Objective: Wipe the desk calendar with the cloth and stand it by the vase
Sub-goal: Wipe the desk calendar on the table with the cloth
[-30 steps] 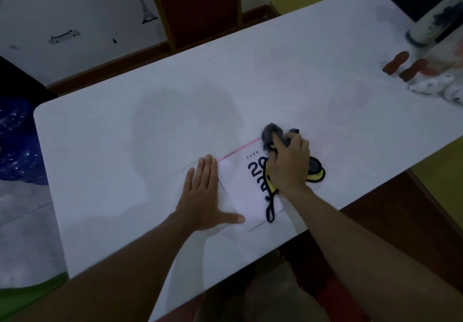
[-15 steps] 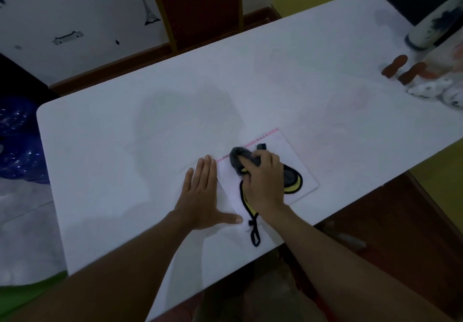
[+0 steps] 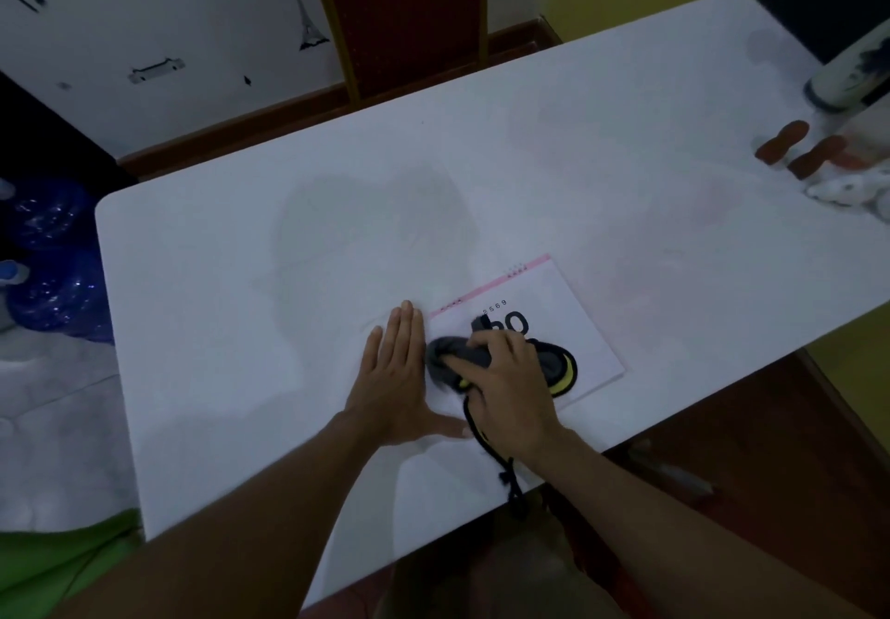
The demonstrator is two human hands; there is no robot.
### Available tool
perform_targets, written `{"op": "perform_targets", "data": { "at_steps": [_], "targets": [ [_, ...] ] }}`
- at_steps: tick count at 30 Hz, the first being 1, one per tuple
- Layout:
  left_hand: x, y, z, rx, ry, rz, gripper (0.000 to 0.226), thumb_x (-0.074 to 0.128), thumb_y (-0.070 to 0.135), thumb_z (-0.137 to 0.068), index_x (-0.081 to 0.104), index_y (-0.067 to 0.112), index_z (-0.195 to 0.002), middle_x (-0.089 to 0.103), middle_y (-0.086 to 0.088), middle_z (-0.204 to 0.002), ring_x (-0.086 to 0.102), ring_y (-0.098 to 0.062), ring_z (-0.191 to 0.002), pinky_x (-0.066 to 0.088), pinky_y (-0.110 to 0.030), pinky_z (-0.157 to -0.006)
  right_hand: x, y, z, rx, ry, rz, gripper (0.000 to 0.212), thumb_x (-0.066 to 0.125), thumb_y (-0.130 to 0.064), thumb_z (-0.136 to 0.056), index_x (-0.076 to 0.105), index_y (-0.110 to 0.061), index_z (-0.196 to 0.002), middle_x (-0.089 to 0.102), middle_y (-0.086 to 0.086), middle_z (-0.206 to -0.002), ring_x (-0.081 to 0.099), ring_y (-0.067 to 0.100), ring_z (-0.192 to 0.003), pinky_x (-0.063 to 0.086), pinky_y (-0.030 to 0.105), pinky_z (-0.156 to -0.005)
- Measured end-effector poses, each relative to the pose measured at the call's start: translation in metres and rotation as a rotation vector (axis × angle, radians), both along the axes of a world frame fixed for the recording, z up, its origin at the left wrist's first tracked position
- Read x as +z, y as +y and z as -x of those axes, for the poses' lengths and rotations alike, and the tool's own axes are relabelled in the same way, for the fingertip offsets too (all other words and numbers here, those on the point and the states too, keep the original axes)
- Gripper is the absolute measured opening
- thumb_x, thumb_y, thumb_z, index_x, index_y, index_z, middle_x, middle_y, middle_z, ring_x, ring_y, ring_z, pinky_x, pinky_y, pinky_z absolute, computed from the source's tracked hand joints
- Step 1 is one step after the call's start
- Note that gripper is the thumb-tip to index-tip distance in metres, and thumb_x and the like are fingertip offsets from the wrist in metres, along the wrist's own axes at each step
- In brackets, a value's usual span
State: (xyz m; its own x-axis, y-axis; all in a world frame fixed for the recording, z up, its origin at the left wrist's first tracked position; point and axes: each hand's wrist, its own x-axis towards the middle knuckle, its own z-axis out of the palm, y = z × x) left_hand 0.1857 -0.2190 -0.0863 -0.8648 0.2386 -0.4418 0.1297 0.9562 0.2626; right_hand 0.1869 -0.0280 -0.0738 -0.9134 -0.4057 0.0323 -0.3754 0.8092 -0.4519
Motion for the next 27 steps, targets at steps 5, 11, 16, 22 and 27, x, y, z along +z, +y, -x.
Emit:
{"op": "perform_targets", "data": {
  "at_steps": [5,11,16,22,27],
  "targets": [
    [0.000,0.001,0.000,0.019,-0.009,-0.023,0.161,0.036,0.111,-0.043,-0.039,0.013,-0.147,-0.049,-0.003,-0.153,-0.044,-0.018,-0.144,-0.020,-0.041,-0.120,0.001,-0.011,0.024,-0.110,-0.035,0.032,0.048,0.057,-0.015,-0.085,0.068,-0.034,-0.128,0.059,0.005,-0.118,0.047,0.029,-0.111,0.044,0.040,-0.092],
    [0.000,0.002,0.001,0.007,-0.016,-0.009,0.165,0.037,0.111,-0.042,-0.034,0.008,-0.151,-0.045,-0.009,-0.157,-0.042,-0.023,-0.145,-0.018,-0.044,-0.122,-0.009,0.027,-0.015,0.057,0.001,0.037,0.052,0.055,-0.022,-0.081,0.065,-0.035,-0.131,0.053,0.001,-0.120,0.045,0.026,-0.111,0.041,0.038,-0.091],
    [0.001,0.002,0.000,0.024,-0.021,-0.016,0.165,0.040,0.109,-0.043,-0.034,0.009,-0.151,-0.044,-0.007,-0.157,-0.041,-0.023,-0.146,-0.017,-0.043,-0.122,-0.014,0.040,-0.017,0.020,0.045,0.029,0.051,0.061,-0.018,-0.079,0.068,-0.031,-0.128,0.056,0.005,-0.115,0.046,0.026,-0.108,0.042,0.038,-0.088],
    [0.001,0.002,-0.001,0.032,-0.022,-0.021,0.165,0.040,0.110,-0.042,-0.038,0.012,-0.149,-0.050,-0.004,-0.153,-0.044,-0.020,-0.144,-0.019,-0.042,-0.121,-0.011,0.008,0.000,-0.181,0.031,0.015,0.047,0.064,-0.015,-0.079,0.071,-0.030,-0.123,0.056,0.005,-0.117,0.044,0.027,-0.109,0.044,0.039,-0.086],
    [0.000,0.004,-0.001,0.022,-0.013,-0.006,0.166,0.037,0.111,-0.042,-0.033,0.009,-0.152,-0.044,-0.007,-0.158,-0.043,-0.022,-0.145,-0.018,-0.044,-0.121,-0.020,0.032,-0.043,-0.055,0.019,0.069,0.049,0.051,-0.018,-0.084,0.068,-0.028,-0.129,0.053,0.003,-0.117,0.048,0.026,-0.109,0.042,0.036,-0.087]
  ]
}}
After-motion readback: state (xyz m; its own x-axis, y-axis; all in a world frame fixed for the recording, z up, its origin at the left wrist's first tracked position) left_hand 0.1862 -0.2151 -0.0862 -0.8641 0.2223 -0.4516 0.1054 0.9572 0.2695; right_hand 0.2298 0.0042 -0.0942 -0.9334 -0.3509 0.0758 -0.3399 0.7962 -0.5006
